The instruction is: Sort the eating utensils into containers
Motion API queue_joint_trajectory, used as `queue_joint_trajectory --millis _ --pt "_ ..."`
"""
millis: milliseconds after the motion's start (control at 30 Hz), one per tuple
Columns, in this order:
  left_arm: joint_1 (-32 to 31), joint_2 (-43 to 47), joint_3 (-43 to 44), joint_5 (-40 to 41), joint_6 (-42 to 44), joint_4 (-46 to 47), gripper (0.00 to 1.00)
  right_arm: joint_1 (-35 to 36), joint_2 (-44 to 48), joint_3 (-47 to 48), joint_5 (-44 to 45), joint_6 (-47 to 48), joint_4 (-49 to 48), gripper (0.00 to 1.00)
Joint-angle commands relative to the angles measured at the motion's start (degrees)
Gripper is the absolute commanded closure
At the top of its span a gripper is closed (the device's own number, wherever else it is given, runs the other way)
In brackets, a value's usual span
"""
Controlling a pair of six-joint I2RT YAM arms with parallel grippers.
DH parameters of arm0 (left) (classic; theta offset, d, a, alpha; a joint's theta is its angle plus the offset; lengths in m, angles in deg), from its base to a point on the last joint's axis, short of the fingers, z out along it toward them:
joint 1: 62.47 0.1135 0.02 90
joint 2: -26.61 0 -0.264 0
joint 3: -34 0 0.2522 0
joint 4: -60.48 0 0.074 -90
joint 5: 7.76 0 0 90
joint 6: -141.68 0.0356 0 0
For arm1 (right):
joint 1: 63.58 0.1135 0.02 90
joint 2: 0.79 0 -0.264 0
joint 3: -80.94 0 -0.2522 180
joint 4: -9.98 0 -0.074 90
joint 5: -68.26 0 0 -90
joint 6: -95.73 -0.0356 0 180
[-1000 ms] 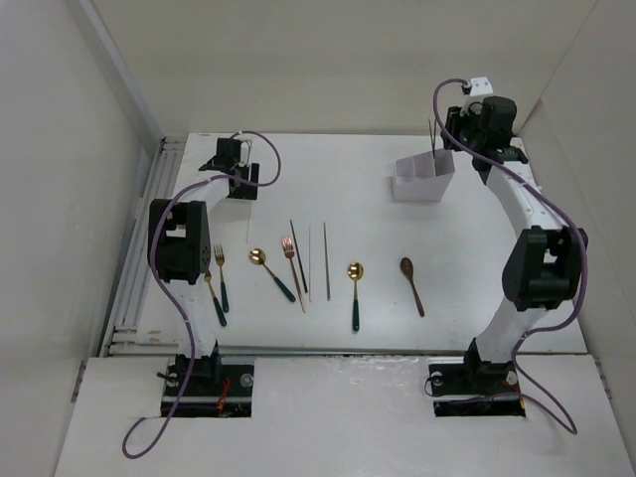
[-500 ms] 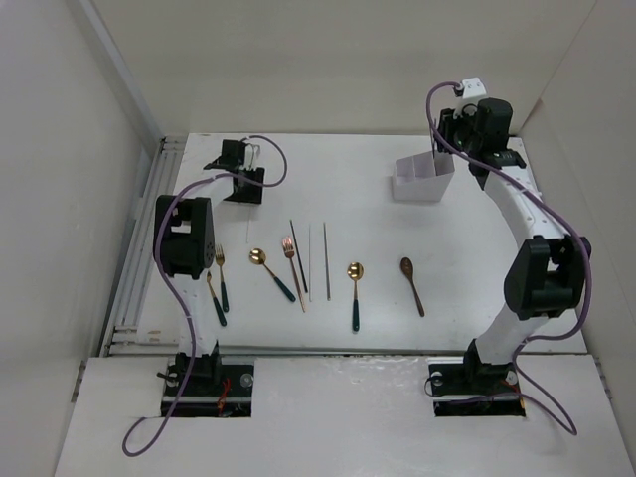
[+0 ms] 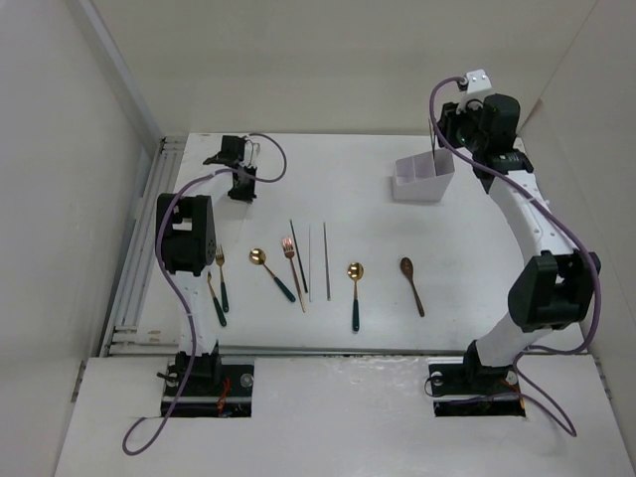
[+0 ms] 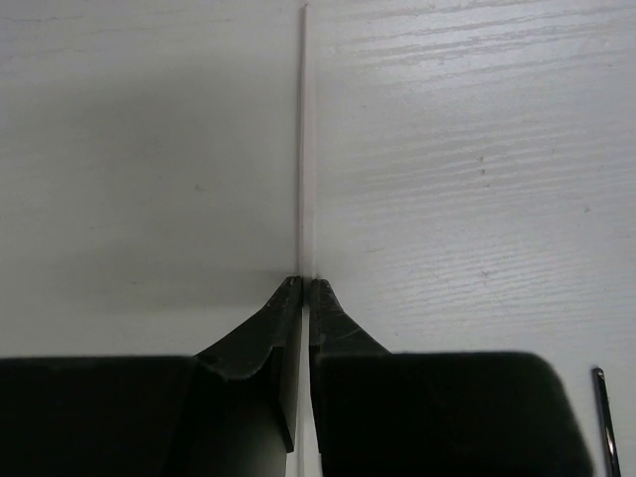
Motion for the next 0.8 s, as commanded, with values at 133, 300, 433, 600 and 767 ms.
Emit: queue_joint_trajectory --millis 133,300,433,600,767 --pt "-0.1 11.7 10.9 -5.8 -0.8 -2.2 1.0 11.0 2.3 -0.8 -11.1 -4.0 -1.2 0.57" --pt "-1.3 21.4 10.8 -13.6 0.0 -2.7 1.0 21.8 -2.2 5.1 -21.1 -5.4 -3.3 0.4" --pt "-3.3 29.9 7.7 -21.4 -1.1 0.3 1.0 29.0 -7.0 13.3 -25.8 -6.8 -4.6 0.29" --pt "-4.7 38.5 3.6 -25.5 -5.5 3.6 1.0 31.6 -10.3 14.6 -28.3 -17.9 -15.7 0.25" --pt "-7.6 43.4 1.4 -26.0 -8.7 5.0 1.0 32.3 -12.4 14.6 -31.5 -29.7 -28.5 0.25"
